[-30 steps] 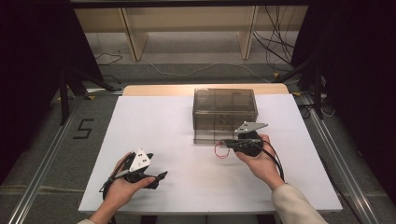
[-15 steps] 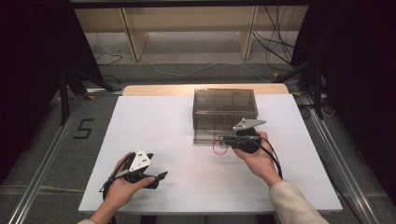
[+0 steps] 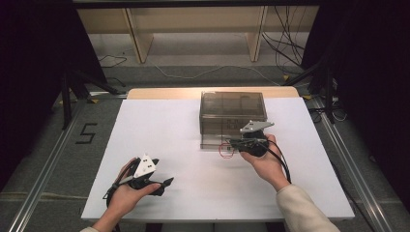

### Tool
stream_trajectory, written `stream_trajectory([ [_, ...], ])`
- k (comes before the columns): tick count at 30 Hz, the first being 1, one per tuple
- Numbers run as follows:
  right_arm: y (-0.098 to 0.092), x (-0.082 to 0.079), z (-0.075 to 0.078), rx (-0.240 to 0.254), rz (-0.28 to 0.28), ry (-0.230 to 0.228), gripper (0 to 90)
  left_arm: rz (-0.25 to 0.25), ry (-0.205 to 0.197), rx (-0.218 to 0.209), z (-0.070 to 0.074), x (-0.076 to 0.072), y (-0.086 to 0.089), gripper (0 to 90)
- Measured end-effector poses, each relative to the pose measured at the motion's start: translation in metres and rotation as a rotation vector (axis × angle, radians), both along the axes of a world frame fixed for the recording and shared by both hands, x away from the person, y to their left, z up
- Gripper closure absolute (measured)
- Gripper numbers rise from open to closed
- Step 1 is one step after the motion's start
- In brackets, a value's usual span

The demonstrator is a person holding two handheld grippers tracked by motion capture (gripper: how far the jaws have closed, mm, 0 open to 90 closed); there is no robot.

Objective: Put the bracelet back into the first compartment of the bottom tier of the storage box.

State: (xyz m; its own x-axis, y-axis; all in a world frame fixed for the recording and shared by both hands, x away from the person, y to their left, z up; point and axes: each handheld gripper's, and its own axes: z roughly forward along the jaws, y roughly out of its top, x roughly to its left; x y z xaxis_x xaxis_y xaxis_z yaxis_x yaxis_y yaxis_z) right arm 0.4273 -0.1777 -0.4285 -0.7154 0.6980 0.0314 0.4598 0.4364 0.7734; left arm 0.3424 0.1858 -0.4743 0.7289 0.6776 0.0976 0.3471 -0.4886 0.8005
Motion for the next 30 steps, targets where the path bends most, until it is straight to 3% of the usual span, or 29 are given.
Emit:
stream_trajectory([
  [30,0.013,0.016,0.014,-0.002,-0.001,-0.026,87.7,-0.001,0.001,-0.001,0.000,0.000,0.000,16.3],
])
